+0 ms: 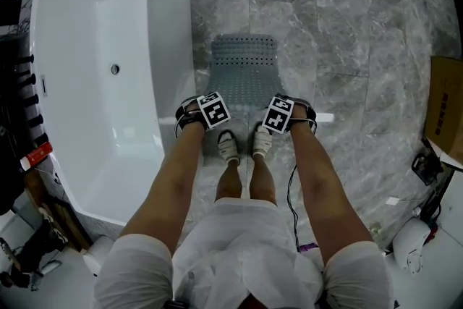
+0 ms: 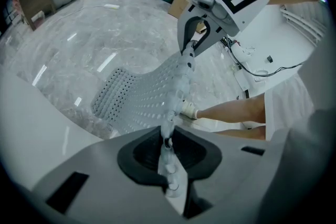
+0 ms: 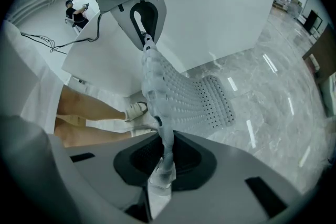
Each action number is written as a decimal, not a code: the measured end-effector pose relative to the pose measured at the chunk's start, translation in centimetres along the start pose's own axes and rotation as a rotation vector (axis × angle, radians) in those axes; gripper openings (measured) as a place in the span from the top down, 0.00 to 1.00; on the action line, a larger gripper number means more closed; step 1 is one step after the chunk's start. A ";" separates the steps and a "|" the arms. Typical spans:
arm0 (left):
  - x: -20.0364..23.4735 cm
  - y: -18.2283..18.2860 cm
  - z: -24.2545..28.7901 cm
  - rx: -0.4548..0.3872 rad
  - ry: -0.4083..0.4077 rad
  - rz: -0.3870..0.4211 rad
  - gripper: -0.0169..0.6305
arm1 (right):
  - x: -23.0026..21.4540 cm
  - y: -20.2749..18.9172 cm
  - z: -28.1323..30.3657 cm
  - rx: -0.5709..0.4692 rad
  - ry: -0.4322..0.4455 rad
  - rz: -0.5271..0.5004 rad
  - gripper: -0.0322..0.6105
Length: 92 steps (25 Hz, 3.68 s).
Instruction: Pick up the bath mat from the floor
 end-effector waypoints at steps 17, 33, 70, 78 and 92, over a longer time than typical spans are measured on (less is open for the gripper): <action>-7.6 -1.0 -5.8 -0.015 -0.012 -0.052 0.89 | 6.9 -0.7 -6.5 0.011 0.010 -0.035 0.85; -12.6 -0.2 -16.3 -0.067 0.016 0.010 0.89 | 12.1 0.3 -16.9 0.005 -0.019 -0.075 0.85; -19.2 -0.9 -31.0 -0.114 -0.017 0.212 0.88 | 18.3 3.0 -31.9 -0.044 0.048 -0.180 0.85; -19.4 -0.9 -30.7 -0.112 -0.024 0.211 0.89 | 18.7 2.8 -31.3 -0.046 0.064 -0.177 0.85; -18.9 0.8 -31.6 -0.136 0.009 0.198 0.89 | 17.3 2.1 -31.5 -0.106 0.021 -0.130 0.84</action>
Point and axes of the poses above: the fingertips, and each gripper's own axes: z forward along the fingers, x to its left, y out of its top, the point moved 1 cm from there along -z, backward along the fingers, and after that the axes turned 2 degrees about y, right-handed, at the moved point
